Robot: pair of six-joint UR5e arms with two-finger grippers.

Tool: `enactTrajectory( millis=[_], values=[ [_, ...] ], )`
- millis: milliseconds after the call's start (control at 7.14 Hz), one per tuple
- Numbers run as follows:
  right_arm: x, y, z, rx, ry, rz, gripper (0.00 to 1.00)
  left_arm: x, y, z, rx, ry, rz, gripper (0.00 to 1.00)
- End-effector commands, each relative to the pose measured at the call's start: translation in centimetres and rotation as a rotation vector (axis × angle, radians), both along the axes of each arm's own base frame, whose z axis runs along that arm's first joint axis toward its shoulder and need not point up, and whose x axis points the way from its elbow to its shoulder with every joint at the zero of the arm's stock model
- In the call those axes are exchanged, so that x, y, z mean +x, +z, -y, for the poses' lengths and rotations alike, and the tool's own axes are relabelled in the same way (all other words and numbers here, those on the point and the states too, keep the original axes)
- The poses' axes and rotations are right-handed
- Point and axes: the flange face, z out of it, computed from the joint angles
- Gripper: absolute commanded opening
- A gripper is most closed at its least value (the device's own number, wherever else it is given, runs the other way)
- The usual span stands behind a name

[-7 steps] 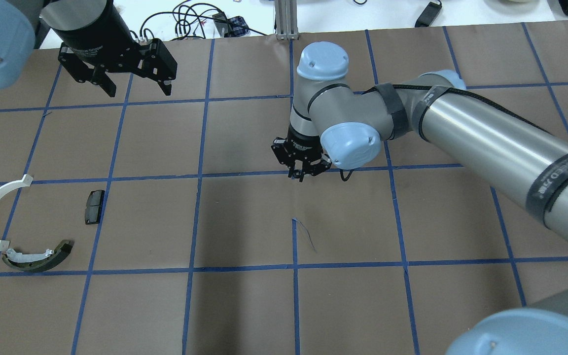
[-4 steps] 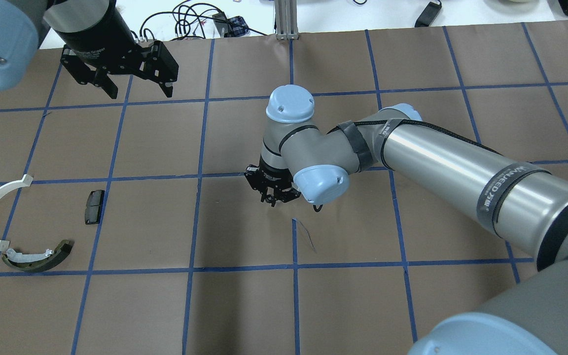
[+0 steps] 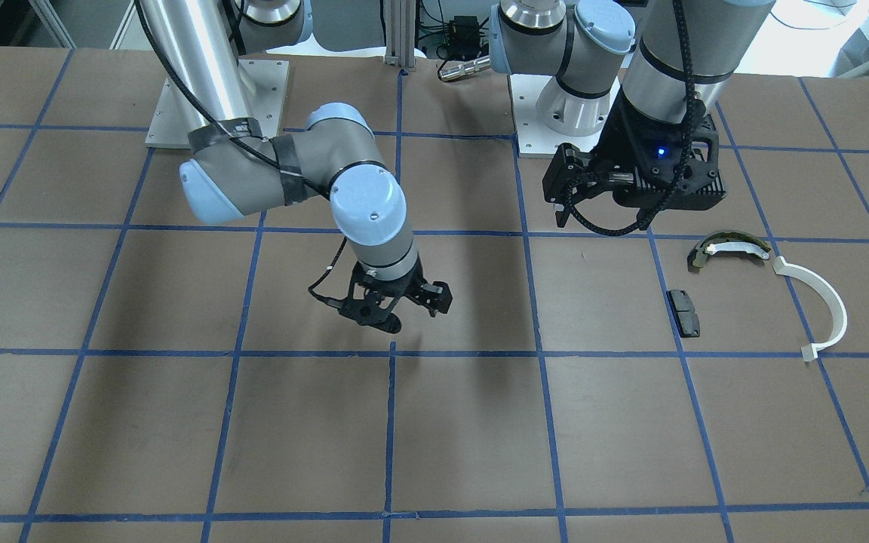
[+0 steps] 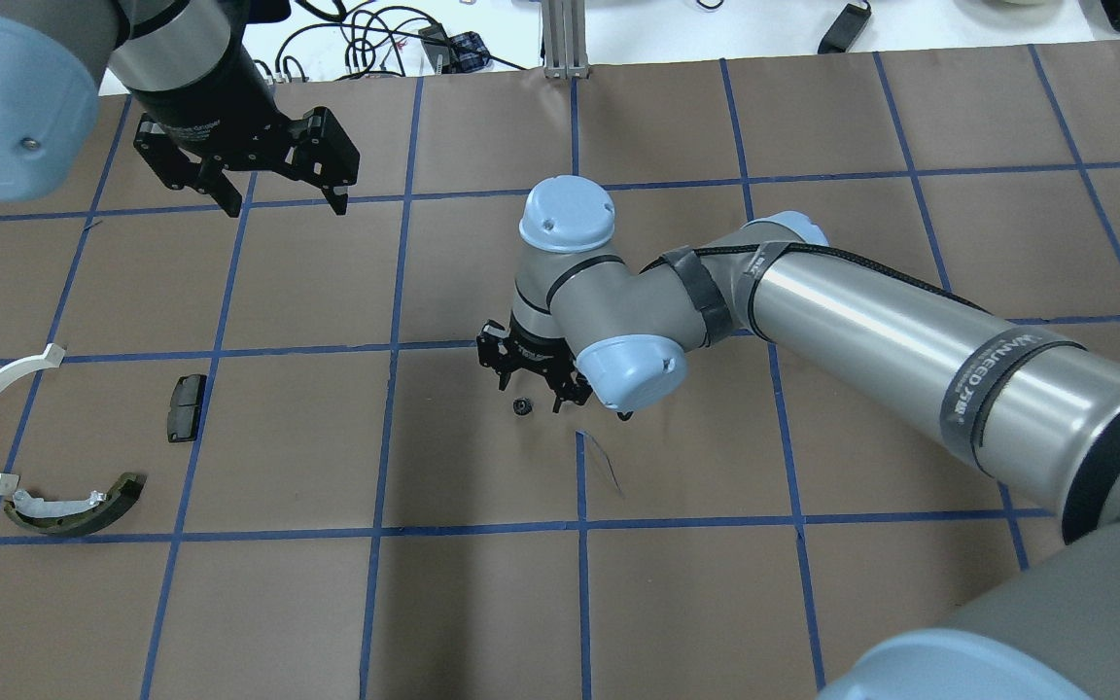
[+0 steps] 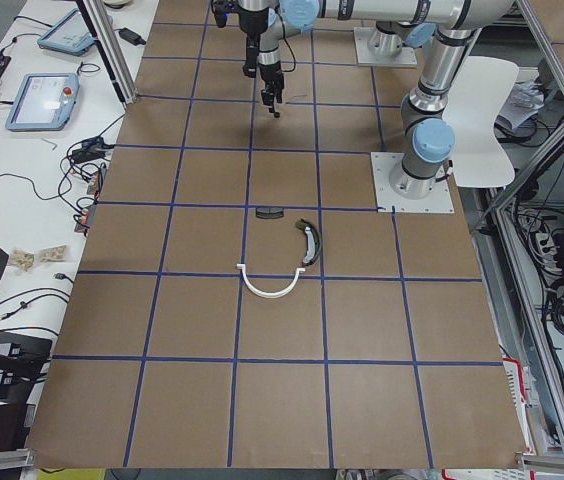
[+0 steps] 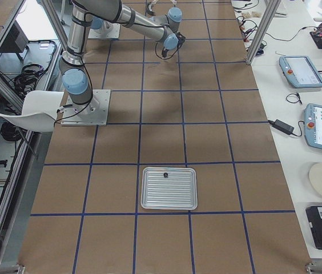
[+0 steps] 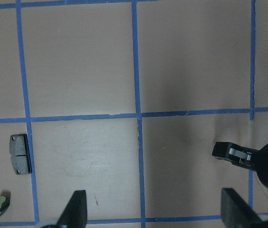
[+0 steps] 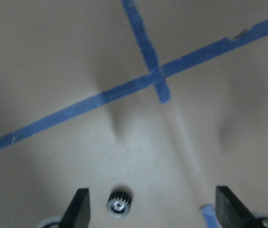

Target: Place bearing gear from tray to pile

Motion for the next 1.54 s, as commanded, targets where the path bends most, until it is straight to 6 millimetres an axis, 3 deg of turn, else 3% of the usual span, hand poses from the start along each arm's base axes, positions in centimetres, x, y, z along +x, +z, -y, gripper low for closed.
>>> enactTrajectory(
  millis=[0, 280, 560, 840, 1120, 1400],
  values=[
    [-10.6, 6.4, 2.9, -0.027, -0.049, -0.020, 1.00, -1.4, -1.9, -0.5, 0.037, -0.018, -0.002, 1.00],
    [-20.8, 10.6, 4.4, -0.064, -0.096, -0.017, 1.00, -7.3, -8.5, -1.6, 0.121, -0.072, 0.010, 1.00],
    [-32.6, 12.1, 4.5, -0.068, 0.023, -0.063, 1.00, -10.3, -18.9, -2.0, 0.137, -0.084, 0.016, 1.00],
    [-42.2, 13.1, 3.4, -0.079, 0.078, -0.081, 1.00, -14.2, -25.4, -3.0, 0.148, -0.059, 0.025, 1.00],
    [-50.5, 13.2, 1.6, -0.086, 0.101, -0.090, 1.00, -15.4, -29.1, -3.2, 0.175, -0.048, 0.036, 0.97],
    [-55.3, 13.0, 0.0, -0.028, 0.158, -0.182, 1.00, -16.5, -31.1, -4.2, 0.141, -0.036, 0.030, 0.95]
  ],
)
